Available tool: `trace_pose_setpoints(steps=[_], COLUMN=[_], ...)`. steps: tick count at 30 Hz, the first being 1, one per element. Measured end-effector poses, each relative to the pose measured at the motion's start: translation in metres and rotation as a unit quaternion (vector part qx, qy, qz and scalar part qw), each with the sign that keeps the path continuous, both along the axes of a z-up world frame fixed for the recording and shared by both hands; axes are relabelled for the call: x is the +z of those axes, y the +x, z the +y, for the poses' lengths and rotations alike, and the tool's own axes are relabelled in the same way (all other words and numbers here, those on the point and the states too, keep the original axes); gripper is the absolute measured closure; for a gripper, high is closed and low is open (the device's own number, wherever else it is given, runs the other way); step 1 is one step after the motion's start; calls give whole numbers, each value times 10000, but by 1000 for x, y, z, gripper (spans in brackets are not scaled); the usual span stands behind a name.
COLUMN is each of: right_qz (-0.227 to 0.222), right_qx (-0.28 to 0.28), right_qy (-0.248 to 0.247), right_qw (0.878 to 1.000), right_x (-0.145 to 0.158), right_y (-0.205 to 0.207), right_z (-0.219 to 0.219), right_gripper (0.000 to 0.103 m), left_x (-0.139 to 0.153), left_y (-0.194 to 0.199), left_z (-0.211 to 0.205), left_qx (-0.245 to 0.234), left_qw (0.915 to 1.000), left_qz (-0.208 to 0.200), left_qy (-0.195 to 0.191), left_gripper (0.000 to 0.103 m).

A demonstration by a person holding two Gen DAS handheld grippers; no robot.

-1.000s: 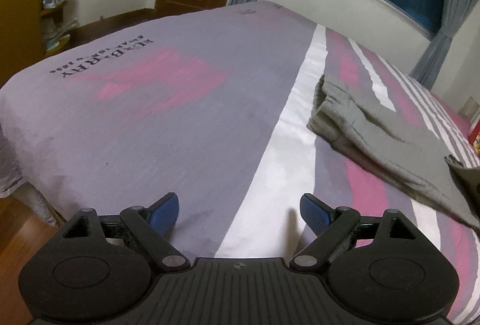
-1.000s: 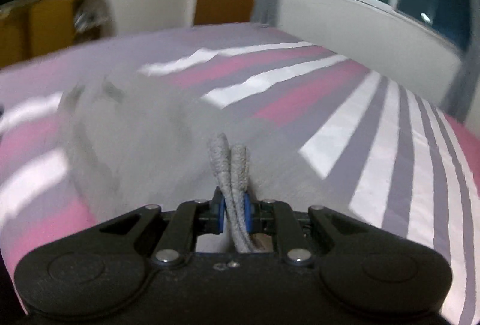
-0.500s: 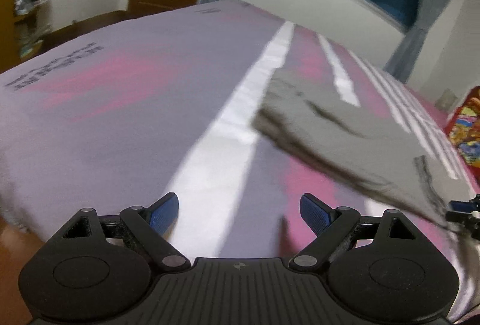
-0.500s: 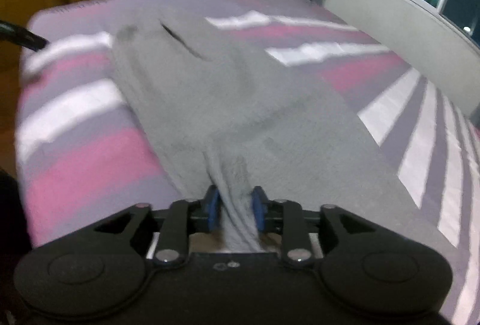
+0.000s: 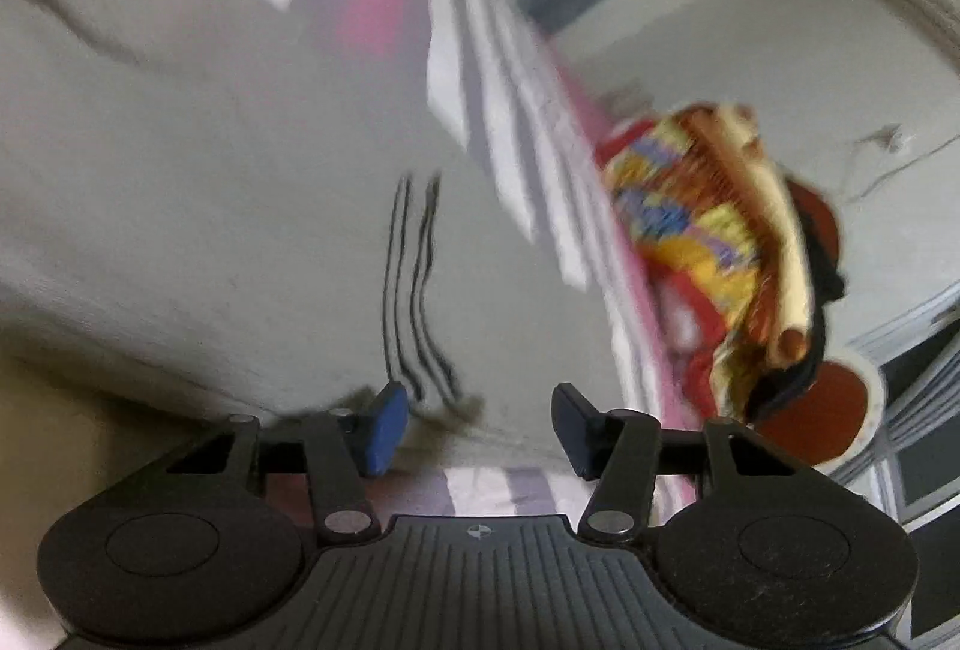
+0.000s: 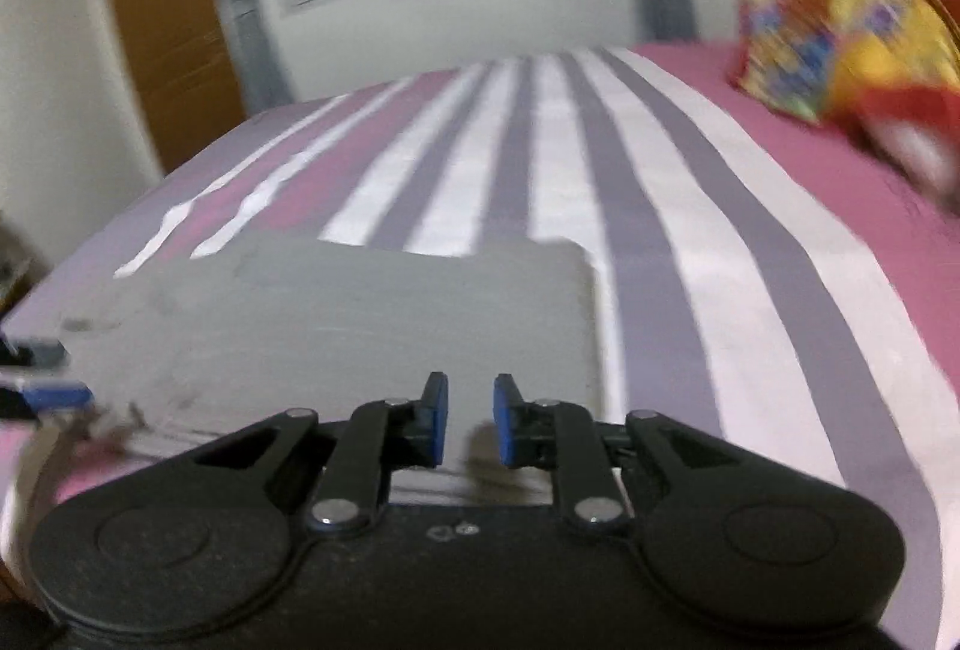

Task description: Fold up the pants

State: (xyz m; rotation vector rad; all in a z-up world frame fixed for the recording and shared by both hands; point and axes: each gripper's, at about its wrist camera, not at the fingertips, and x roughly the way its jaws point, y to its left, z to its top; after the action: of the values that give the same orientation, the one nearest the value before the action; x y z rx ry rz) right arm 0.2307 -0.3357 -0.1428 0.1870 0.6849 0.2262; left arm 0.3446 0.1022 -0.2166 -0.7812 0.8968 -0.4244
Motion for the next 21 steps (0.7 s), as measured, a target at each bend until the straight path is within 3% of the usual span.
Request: trace_pose_setpoints(steps=[2,5,7,9,16,19,21], right_qz=[57,206,299,367,275,301,358], right_qx=[-100,-135,-124,-118,144,340,350], right_qy=[166,383,445,456,269,-123,-112], right_qw=[9998,9990,9985,9982,9992,9989,9987], right_x=[-4,-14,-21,-27,-27,-37,-33], right_y=[1,5,6,9,1,6,10], right_z=[-8,-16,-18,-18,-18,-15,-16], right_gripper=[86,85,84,84,85,87,86], left_x=[-10,-14,-19,-23,-14,-25,-15], left_y=[11,18,21,21,-12,-14,-12], left_z=[-13,-19,-24,-30,-26,-18,-16], left_qx=[-40,0,46,-3,30,49,51], left_qw=[9997,9995,9995,9995,9979,9985,9979], left_qz=[216,311,324,273,-507,-465,-529], left_qy=[137,-71,-38,126,397,298,371], left_gripper=[49,49,74,82,84,84,80])
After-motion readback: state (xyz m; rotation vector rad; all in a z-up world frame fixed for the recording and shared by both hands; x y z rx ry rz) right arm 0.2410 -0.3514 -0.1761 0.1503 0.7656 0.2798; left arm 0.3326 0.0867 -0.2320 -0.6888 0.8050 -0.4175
